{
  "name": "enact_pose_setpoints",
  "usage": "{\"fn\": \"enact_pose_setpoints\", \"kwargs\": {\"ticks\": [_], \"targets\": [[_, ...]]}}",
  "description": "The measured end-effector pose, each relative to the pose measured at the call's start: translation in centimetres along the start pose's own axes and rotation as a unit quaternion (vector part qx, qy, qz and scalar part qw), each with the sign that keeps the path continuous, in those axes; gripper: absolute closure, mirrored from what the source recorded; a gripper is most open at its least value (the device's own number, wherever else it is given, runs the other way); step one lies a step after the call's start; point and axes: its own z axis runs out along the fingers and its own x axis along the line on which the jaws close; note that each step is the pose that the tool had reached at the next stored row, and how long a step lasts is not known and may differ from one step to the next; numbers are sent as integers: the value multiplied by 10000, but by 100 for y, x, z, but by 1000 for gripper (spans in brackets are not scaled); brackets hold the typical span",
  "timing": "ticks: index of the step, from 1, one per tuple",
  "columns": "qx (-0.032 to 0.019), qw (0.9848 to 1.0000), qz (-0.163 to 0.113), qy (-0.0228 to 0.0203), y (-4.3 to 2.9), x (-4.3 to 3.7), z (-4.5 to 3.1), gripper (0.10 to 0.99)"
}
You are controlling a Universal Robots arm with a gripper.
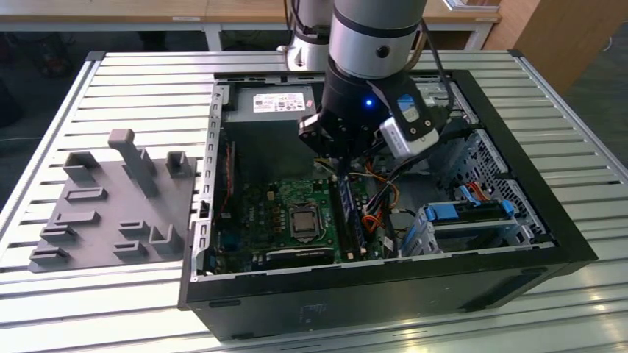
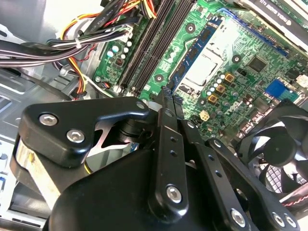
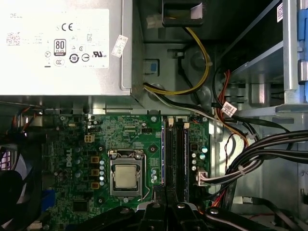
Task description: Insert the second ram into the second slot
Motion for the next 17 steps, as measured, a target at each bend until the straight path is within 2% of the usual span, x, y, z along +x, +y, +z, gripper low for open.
{"fn": "enact_pose_setpoints", "kwargs": {"ticks": [17], "targets": [[2,10000,0,16,-7,-1,58,969]]}}
